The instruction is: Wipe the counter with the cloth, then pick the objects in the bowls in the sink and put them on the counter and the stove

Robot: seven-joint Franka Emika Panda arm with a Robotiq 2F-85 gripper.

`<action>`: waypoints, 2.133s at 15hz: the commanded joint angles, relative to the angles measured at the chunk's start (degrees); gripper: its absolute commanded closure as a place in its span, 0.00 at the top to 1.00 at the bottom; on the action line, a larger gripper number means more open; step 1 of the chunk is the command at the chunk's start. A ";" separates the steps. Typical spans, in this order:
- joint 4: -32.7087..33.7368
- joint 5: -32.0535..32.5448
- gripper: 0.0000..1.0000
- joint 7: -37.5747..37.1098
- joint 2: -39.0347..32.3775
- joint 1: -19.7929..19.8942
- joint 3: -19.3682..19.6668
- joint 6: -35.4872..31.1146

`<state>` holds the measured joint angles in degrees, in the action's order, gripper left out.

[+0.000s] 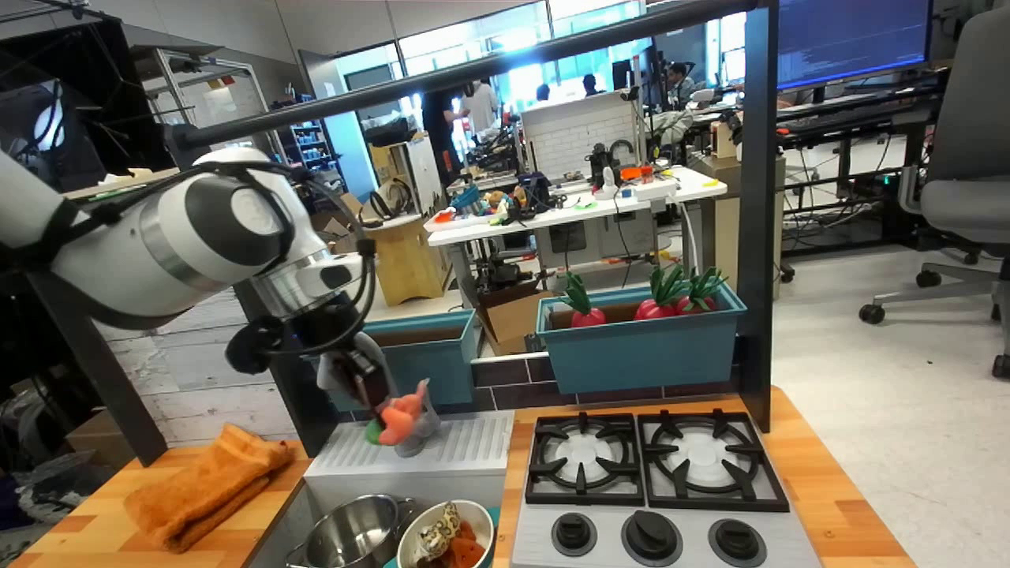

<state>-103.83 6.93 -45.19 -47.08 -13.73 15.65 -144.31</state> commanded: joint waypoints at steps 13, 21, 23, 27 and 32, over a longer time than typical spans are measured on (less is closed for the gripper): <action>10.66 -10.52 0.01 -9.78 -8.89 13.02 4.46 -12.44; 16.79 -10.06 0.17 -13.90 -15.49 13.27 7.35 -11.21; 16.16 -10.18 0.35 -13.16 -14.64 13.55 6.63 -10.40; 15.25 -10.02 0.40 -12.66 -14.61 13.79 6.33 -11.06; 7.02 -7.48 0.84 -7.70 -8.25 11.10 5.39 -4.24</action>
<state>-90.09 -2.35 -56.79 -61.03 -0.60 21.81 -153.68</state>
